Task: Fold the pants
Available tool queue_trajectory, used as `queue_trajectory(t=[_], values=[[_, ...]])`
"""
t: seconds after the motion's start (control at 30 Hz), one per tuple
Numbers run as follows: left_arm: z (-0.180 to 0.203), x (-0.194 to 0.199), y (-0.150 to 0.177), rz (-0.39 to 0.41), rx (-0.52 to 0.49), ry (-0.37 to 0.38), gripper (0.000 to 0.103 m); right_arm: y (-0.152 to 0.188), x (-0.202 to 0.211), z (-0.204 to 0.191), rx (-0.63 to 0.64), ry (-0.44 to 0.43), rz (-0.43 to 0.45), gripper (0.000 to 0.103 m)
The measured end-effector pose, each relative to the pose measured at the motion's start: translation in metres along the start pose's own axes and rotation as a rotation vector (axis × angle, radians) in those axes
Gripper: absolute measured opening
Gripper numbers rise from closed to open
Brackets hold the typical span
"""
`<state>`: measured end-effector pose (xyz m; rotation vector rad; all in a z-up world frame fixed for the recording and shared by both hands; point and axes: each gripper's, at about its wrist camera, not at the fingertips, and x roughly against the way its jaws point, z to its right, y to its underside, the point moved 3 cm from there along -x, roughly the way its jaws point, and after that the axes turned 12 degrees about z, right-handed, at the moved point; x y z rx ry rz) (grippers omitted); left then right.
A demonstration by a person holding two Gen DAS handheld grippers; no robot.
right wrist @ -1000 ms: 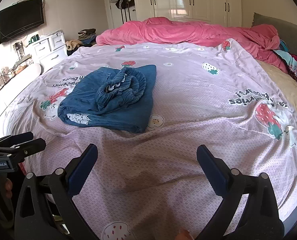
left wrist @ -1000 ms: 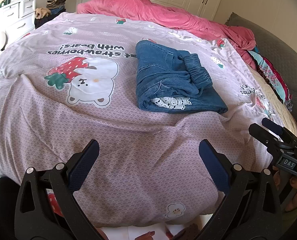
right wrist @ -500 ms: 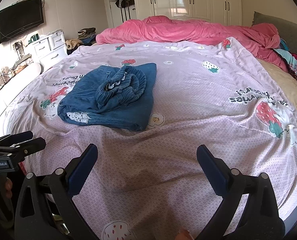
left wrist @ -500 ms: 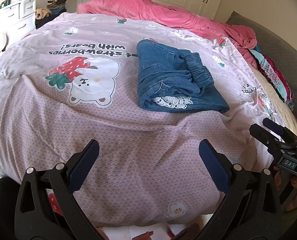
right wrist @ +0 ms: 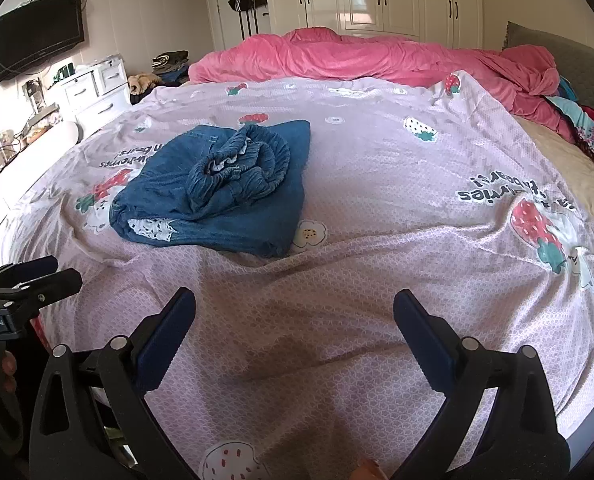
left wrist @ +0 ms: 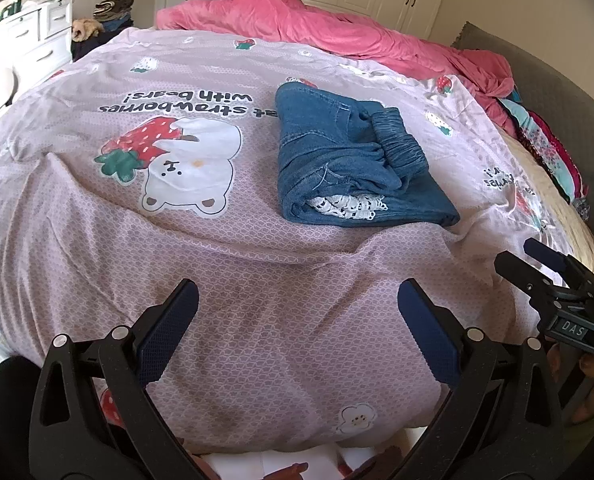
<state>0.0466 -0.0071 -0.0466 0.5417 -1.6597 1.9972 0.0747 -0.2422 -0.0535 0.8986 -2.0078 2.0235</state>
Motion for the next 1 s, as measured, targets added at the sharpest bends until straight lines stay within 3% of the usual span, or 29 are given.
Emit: queue_trajectory(t=[0.43,0.63,0.77,1.0], values=[[-0.002,-0.002,-0.004,-0.004,-0.035,-0.021,0.094,0.003,-0.007,0.003,-0.010,0.006,-0.026,0.099],[-0.019,0.000,-0.020,0.039,-0.007,0.013,0.094,-0.001,-0.014,0.032,-0.012,0.089,-0.043,0.099],[-0.062,-0.022,-0.043,0.017,-0.043,-0.176,0.094,-0.019,-0.016,0.091,-0.058,0.206,-0.029,0.099],[-0.190,-0.104,-0.096,-0.081,0.017,-0.458,0.094,-0.066,-0.053,0.277,-0.155,0.530,-0.019,0.099]])
